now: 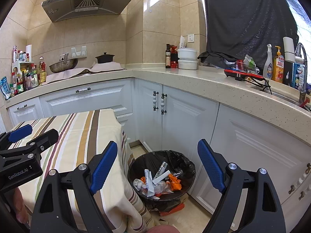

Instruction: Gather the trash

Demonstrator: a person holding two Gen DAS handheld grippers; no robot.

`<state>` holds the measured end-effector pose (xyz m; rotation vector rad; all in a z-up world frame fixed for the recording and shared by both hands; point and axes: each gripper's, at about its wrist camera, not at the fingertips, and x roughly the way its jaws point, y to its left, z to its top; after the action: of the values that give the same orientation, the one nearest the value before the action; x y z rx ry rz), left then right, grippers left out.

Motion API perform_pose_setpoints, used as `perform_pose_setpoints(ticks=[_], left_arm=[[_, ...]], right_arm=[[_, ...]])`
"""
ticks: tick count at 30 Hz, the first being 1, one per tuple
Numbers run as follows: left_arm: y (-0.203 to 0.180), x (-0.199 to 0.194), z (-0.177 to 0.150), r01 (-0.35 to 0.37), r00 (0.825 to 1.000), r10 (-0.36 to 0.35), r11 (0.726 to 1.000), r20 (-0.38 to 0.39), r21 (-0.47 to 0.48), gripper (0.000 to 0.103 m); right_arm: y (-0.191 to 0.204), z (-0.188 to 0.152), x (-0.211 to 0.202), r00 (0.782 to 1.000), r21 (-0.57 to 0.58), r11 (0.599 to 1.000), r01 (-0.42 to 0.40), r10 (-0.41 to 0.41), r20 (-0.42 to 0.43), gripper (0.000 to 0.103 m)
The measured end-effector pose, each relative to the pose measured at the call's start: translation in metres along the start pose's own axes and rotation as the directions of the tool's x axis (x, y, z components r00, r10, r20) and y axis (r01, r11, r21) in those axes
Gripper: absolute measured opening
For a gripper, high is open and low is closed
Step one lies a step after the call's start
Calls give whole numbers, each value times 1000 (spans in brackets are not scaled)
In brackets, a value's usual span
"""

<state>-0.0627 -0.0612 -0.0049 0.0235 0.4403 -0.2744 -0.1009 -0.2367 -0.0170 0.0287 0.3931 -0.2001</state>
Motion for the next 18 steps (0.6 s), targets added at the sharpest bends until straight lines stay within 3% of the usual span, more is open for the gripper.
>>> perform_pose_setpoints(ticks=[18], left_arm=[[0, -4, -1, -1, 1000, 1, 1000, 0, -8, 91]], right_arm=[[0, 0, -3, 1000, -2, 1000, -2, 2, 2, 82]])
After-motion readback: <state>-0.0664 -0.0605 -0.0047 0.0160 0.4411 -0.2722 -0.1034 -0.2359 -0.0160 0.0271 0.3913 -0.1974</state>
